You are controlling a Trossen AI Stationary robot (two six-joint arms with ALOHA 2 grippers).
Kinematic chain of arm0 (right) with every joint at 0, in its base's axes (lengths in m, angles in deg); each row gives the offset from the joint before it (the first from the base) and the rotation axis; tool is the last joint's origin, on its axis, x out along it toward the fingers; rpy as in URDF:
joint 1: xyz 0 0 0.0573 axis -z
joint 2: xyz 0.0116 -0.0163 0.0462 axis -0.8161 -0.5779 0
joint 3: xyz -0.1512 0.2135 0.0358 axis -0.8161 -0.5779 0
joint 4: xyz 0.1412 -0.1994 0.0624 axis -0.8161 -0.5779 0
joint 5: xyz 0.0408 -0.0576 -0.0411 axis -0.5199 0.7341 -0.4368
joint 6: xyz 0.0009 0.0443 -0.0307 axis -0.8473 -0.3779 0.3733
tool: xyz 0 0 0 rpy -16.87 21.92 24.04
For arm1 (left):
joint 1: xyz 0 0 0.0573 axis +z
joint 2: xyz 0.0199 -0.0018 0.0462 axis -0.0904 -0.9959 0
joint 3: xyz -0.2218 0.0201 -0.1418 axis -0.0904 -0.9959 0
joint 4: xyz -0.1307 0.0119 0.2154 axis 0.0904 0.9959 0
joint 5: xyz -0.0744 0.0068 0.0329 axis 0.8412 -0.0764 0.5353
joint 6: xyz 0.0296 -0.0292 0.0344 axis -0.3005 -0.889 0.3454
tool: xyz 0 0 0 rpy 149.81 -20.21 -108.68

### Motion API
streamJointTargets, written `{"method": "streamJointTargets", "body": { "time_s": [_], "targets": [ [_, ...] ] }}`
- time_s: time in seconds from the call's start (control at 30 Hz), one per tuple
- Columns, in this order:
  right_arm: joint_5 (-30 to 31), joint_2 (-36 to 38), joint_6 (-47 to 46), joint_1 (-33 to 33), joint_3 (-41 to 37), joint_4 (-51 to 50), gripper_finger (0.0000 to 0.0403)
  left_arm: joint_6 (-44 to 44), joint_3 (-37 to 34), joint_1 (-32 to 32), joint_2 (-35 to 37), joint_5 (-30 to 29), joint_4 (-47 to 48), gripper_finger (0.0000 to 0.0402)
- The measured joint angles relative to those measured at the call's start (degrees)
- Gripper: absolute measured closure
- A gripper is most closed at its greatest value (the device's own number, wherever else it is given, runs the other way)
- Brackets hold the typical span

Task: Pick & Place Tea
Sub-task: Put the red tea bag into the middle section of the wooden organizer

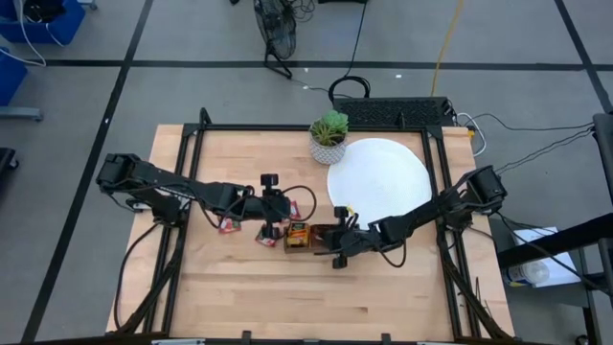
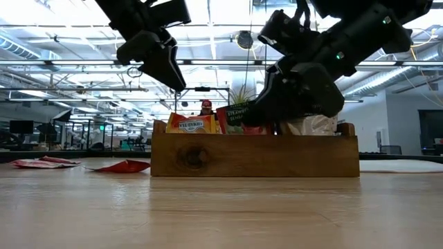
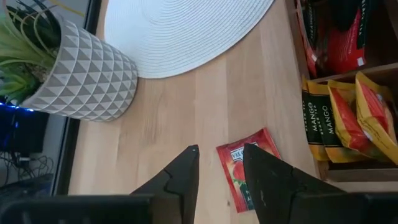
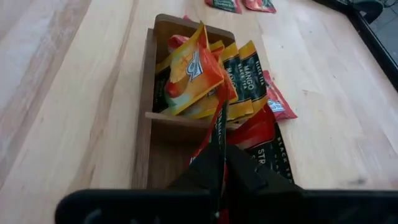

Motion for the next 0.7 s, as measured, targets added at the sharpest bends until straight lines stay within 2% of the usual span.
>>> {"method": "streamJointTargets", "body": {
  "time_s": [0.23,0.47,0.7],
  "targets": [
    [7.23,0.7,0.55,-0.04,-0.02,0.86,0.0344,-0.22,0.0,0.0,0.0,0.0,0.63,0.0273],
    [7.27,2.11,3.56,-0.04,0.07,6.67,0.0288,-1.14,0.0,0.0,0.0,0.0,2.03,0.0273],
    [8.74,3.77,6.75,-0.54,-0.04,6.61,0.0267,-3.79,0.0,-0.02,0.0,-0.02,7.09,0.0273]
  ]
}}
